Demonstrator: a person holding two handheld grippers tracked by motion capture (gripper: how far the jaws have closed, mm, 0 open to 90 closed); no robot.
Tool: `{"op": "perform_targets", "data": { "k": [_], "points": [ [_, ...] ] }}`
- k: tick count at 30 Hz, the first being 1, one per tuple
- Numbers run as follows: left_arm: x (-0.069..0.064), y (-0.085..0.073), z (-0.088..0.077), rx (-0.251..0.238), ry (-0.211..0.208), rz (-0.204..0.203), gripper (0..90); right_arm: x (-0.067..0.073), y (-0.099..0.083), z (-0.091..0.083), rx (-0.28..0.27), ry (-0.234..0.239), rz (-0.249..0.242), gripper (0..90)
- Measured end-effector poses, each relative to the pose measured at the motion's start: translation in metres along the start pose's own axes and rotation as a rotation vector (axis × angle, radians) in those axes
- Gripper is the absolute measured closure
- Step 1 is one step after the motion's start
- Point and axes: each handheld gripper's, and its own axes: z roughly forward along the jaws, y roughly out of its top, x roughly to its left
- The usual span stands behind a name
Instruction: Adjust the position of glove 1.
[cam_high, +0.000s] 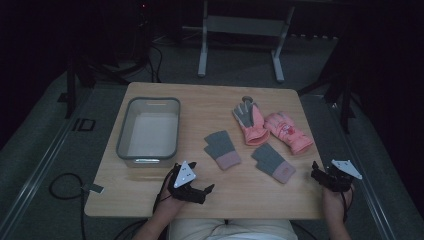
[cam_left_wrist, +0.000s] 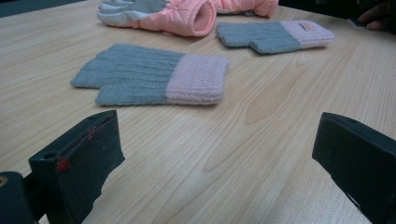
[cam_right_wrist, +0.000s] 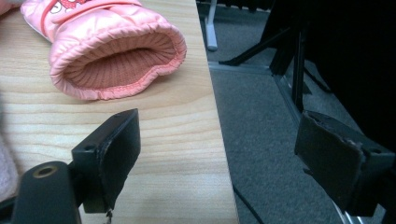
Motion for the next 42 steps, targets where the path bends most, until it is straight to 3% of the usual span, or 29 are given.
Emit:
{"op": "perform_targets", "data": {
  "k": [6, 14, 27, 36, 42],
  "points": [
    [0.0, 0.0, 0.0, -0.004, 0.001, -0.002, 1.1, 0.0, 0.013, -0.006, 0.017, 0.051, 0.026, 14.1],
    [0.001, 0.0, -0.001, -0.008, 0.002, -0.007, 1.1, 0.01, 0.039, -0.018, -0.022, 0.094, 0.004, 14.1],
    [0.0, -0.001, -0.001, -0.012, 0.004, -0.003, 1.1, 0.037, 0.092, -0.044, -0.135, 0.202, -0.034, 13.2],
    [0.0, -0.001, -0.002, -0.015, 0.004, -0.008, 1.1, 0.057, 0.118, -0.054, -0.172, 0.282, -0.051, 12.9],
    [0.0, -0.001, -0.002, -0.016, 0.004, -0.008, 1.1, 0.074, 0.13, -0.056, -0.187, 0.329, -0.101, 12.9]
  ]
}}
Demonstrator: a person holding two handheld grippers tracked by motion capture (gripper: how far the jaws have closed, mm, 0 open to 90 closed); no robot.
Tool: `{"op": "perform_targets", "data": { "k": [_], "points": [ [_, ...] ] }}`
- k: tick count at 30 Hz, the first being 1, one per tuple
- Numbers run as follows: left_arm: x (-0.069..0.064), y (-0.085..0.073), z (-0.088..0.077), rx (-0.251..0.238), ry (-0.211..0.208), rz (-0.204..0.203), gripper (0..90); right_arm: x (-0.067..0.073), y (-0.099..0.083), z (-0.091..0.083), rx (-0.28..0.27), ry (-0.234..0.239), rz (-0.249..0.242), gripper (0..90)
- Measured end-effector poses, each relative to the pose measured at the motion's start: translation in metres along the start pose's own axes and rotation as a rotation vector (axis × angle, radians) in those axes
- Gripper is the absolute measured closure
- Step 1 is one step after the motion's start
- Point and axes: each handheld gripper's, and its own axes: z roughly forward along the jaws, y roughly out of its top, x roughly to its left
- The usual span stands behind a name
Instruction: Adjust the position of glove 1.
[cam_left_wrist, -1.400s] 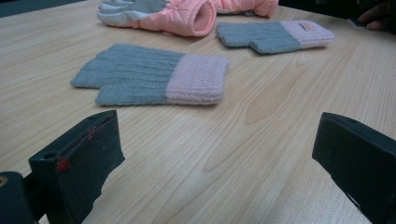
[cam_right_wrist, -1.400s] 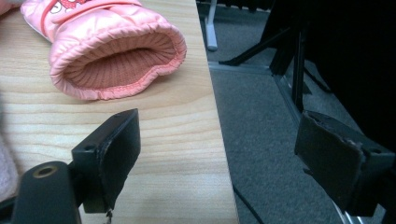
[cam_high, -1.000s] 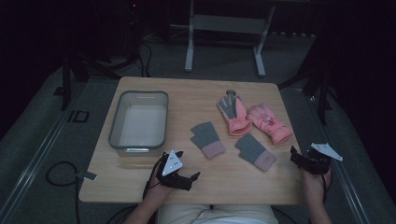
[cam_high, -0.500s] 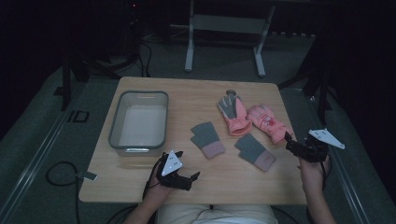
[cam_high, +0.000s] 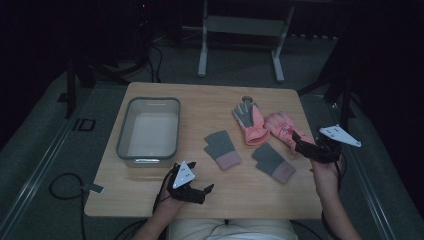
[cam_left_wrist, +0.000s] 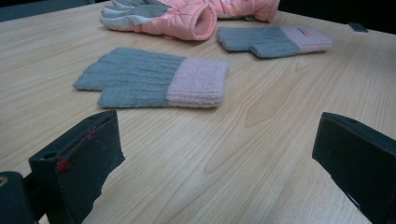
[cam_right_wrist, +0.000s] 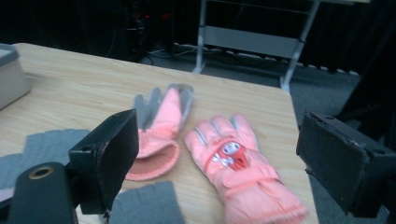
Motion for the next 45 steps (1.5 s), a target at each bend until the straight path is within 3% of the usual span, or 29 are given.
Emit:
{"op": "perform_targets", "data": {
  "k": [13, 16, 20, 25, 28, 32, 37, 38, 39, 41, 45],
  "points": [
    [0.0, 0.0, 0.0, 0.001, -0.002, 0.003, 1.1, 0.033, 0.012, 0.012, 0.0, 0.118, -0.069, 13.0],
    [0.0, 0.0, 0.0, -0.001, -0.003, 0.003, 1.0, 0.045, 0.013, 0.018, 0.042, 0.178, -0.079, 13.9],
    [0.0, 0.0, 0.0, -0.002, -0.005, 0.002, 1.0, 0.059, 0.011, 0.025, 0.049, 0.197, -0.102, 16.9],
    [0.0, 0.0, 0.0, -0.002, -0.007, 0.003, 1.1, 0.072, 0.006, 0.039, 0.105, 0.345, -0.069, 16.0],
    [0.0, 0.0, 0.0, -0.001, -0.008, 0.002, 1.1, 0.086, 0.0, 0.047, 0.142, 0.423, -0.096, 13.0],
    [0.0, 0.0, 0.0, -0.002, -0.007, 0.003, 1.1, 0.101, -0.01, 0.059, 0.171, 0.475, -0.094, 13.0],
    [0.0, 0.0, 0.0, -0.002, -0.008, 0.003, 1.1, 0.111, -0.02, 0.075, 0.203, 0.512, -0.102, 23.1],
    [0.0, 0.0, 0.0, -0.003, -0.007, 0.002, 1.1, 0.114, -0.025, 0.083, 0.221, 0.522, -0.108, 35.3],
    [0.0, 0.0, 0.0, -0.002, -0.008, 0.001, 1.1, 0.115, -0.026, 0.086, 0.23, 0.53, -0.105, 35.6],
    [0.0, 0.0, 0.0, -0.002, -0.008, 0.002, 1.1, 0.117, -0.029, 0.093, 0.235, 0.537, -0.107, 46.9],
    [0.0, 0.0, 0.0, 0.0, -0.012, 0.003, 1.1, 0.125, -0.034, 0.109, 0.262, 0.551, -0.125, 50.8]
  ]
}}
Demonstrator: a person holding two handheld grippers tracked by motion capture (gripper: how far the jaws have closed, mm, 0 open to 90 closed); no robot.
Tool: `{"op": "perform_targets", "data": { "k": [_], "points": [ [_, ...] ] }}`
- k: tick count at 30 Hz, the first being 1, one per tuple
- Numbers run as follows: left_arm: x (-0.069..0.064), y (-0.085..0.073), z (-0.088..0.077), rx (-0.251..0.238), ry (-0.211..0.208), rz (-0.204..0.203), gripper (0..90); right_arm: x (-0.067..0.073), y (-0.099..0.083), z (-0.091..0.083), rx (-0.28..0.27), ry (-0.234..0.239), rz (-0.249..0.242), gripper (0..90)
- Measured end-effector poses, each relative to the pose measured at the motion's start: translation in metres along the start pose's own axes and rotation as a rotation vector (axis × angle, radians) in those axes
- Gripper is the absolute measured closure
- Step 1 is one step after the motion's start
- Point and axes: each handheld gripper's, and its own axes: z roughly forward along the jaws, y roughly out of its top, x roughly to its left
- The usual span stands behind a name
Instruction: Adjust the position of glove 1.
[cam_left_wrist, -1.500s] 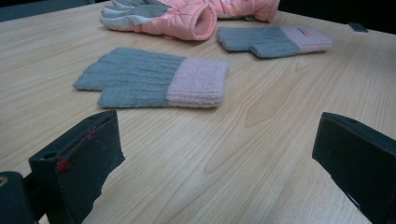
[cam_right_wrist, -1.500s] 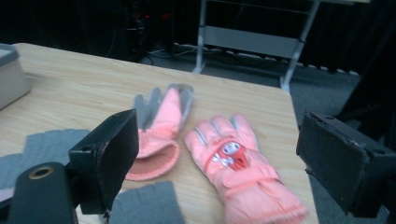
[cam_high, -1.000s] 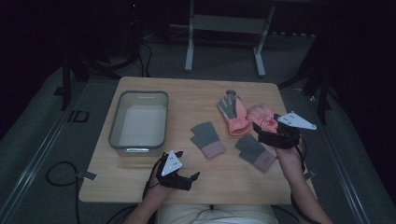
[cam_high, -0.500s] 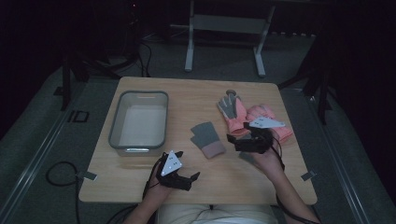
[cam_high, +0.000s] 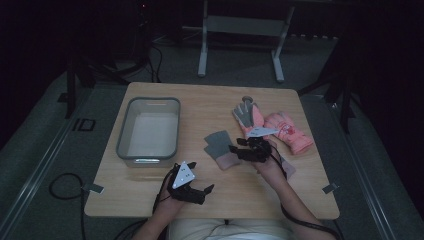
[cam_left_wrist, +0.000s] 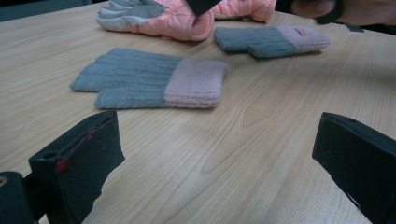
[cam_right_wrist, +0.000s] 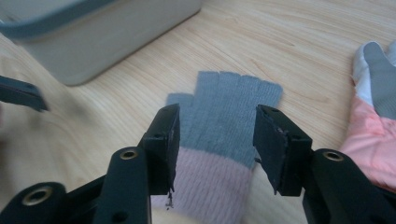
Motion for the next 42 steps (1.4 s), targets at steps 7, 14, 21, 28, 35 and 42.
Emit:
{"op": "perform_targets", "data": {
  "k": [7, 14, 21, 28, 35, 42],
  "points": [
    [-0.001, 0.0, 0.0, -0.001, -0.002, 0.005, 1.1, -0.006, 0.001, 0.031, 0.048, -0.005, -0.078, 57.7],
    [0.0, 0.0, 0.0, -0.005, -0.002, 0.003, 1.1, -0.013, 0.004, 0.058, 0.116, 0.003, -0.104, 61.5],
    [0.0, 0.0, -0.001, -0.007, -0.003, 0.0, 1.1, -0.017, 0.007, 0.078, 0.195, 0.032, -0.12, 62.9],
    [0.0, 0.0, -0.001, -0.008, -0.002, -0.003, 1.1, -0.017, 0.006, 0.083, 0.216, 0.034, -0.136, 63.8],
    [0.0, -0.001, -0.001, -0.014, -0.002, -0.009, 1.1, -0.011, 0.007, 0.084, 0.203, 0.004, -0.086, 85.2],
    [0.0, -0.001, -0.002, -0.017, 0.002, -0.009, 1.1, 0.003, 0.023, 0.047, 0.121, -0.071, 0.063, 86.0]
  ]
}}
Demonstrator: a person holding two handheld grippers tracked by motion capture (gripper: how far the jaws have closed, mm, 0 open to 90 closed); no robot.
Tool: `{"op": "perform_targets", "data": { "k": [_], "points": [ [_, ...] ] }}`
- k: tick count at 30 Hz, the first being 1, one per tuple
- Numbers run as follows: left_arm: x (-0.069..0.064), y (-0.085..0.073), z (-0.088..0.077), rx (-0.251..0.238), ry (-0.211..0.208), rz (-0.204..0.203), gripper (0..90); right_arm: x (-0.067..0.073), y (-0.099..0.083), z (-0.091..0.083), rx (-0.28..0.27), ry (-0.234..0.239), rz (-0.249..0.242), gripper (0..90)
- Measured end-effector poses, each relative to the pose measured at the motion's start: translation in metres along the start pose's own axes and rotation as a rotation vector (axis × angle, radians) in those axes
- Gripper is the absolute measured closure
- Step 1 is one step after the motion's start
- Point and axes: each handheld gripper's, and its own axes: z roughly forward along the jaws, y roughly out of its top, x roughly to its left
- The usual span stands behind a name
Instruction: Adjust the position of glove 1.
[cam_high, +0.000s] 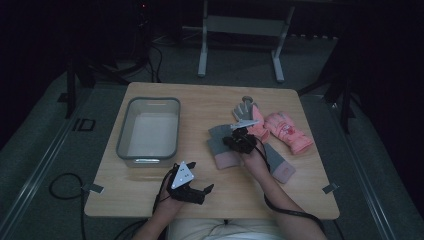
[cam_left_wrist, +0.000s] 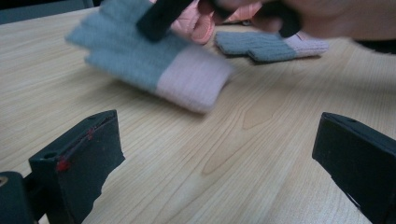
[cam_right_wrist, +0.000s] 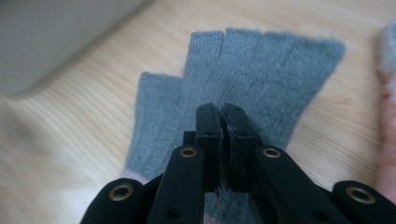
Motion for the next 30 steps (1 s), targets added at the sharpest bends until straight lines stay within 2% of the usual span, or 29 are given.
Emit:
{"op": "perform_targets", "data": {
  "k": [3, 5, 8, 10, 11, 15, 16, 20, 23, 28, 30],
  "points": [
    [0.0, 0.0, 0.0, 0.0, 0.002, 0.001, 1.1, 0.011, 0.004, -0.02, -0.023, -0.053, 0.018, 86.0],
    [-0.001, 0.0, 0.0, -0.001, 0.003, 0.002, 1.1, 0.017, 0.005, -0.03, -0.042, -0.088, 0.053, 85.9],
    [-0.001, 0.0, 0.0, 0.0, 0.004, 0.004, 1.1, 0.026, 0.0, -0.043, -0.072, -0.124, 0.091, 86.0],
    [-0.001, 0.0, 0.0, -0.002, 0.003, 0.007, 1.1, 0.03, -0.005, -0.046, -0.073, -0.138, 0.101, 85.9],
    [-0.001, 0.0, 0.0, -0.001, 0.004, 0.006, 1.1, 0.031, -0.01, -0.048, -0.079, -0.141, 0.139, 85.9],
    [-0.001, 0.0, 0.0, 0.004, 0.004, 0.011, 1.1, 0.03, -0.029, -0.045, -0.079, -0.155, 0.234, 85.9],
    [-0.001, 0.0, 0.0, 0.002, 0.003, 0.011, 1.1, 0.03, -0.034, -0.042, -0.07, -0.167, 0.231, 85.8],
    [-0.001, 0.0, 0.0, 0.001, 0.003, 0.011, 1.1, 0.031, -0.046, -0.03, -0.039, -0.166, 0.248, 85.8],
    [-0.001, 0.0, 0.0, 0.001, 0.003, 0.012, 1.1, 0.029, -0.052, -0.02, -0.025, -0.162, 0.276, 85.7],
    [-0.001, 0.0, 0.0, 0.0, 0.002, 0.01, 1.1, 0.029, -0.057, -0.006, 0.0, -0.178, 0.277, 81.9],
    [-0.001, 0.0, 0.0, 0.002, 0.002, 0.011, 1.1, 0.03, -0.06, -0.002, 0.0, -0.189, 0.258, 79.8]
  ]
}}
